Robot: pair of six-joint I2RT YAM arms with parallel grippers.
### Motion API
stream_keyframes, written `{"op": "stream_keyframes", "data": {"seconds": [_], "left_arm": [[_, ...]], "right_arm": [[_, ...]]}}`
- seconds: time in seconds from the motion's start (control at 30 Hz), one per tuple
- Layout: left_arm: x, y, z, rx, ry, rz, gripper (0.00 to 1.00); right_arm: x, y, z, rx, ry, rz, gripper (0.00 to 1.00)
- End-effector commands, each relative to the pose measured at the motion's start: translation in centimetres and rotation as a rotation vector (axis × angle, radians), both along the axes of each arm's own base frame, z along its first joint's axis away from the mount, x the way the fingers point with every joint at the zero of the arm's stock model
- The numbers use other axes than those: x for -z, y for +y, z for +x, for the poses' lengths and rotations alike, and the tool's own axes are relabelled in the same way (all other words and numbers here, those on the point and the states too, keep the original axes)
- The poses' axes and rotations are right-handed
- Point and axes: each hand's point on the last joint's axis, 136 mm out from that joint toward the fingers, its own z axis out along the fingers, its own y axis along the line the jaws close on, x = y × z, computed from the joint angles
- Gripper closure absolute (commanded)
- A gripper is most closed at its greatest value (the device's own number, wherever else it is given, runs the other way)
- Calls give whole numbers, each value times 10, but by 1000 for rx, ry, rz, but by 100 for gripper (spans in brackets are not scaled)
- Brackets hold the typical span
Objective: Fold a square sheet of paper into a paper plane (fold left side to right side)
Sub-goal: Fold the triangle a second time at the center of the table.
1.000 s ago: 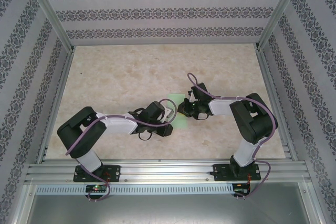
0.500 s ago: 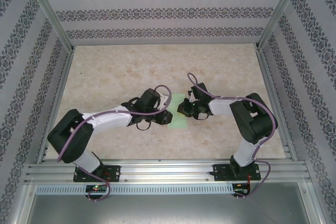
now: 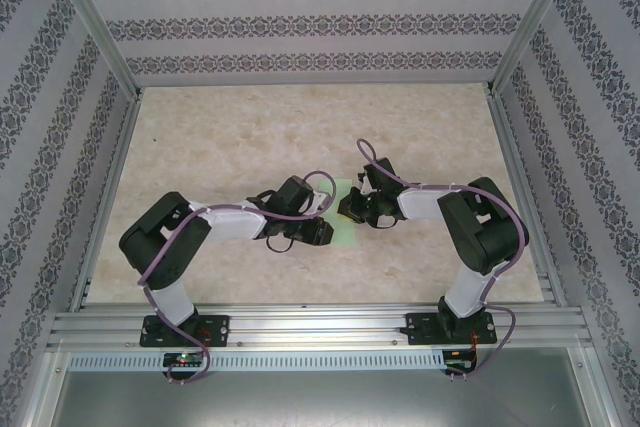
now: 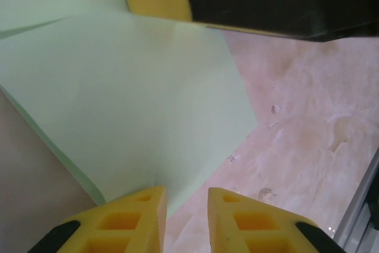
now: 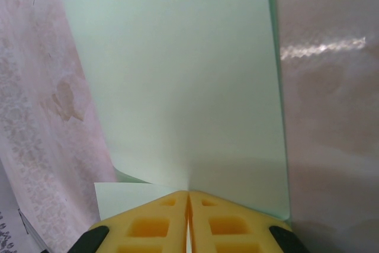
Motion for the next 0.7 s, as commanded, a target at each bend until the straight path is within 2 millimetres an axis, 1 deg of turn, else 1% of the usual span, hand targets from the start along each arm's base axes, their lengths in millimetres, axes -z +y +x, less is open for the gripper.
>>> {"op": "stream_keyframes", "data": {"seconds": [0.0, 0.13, 0.23, 0.3, 0.4, 0.5, 0.67], "left_arm": [[6, -4, 0, 6, 1, 7, 74], [18, 1, -6, 10, 17, 48, 75], [24, 3, -10, 12, 23, 70, 75], [27, 6, -12, 11, 23, 87, 76], [29, 7, -14, 11, 22, 101, 76], [29, 6, -14, 15, 17, 104, 76], [29, 7, -14, 15, 12, 113, 77]], "right_arm": [[31, -19, -18, 10, 85, -126, 89], [19, -16, -12, -1, 53, -117, 89], [0, -12, -4, -7, 7, -87, 88], [-17, -10, 0, -8, -32, -66, 88], [-36, -11, -1, -8, -67, -51, 89], [-40, -9, -13, -7, -57, -26, 90], [-32, 7, -36, -7, -11, 33, 92]]}}
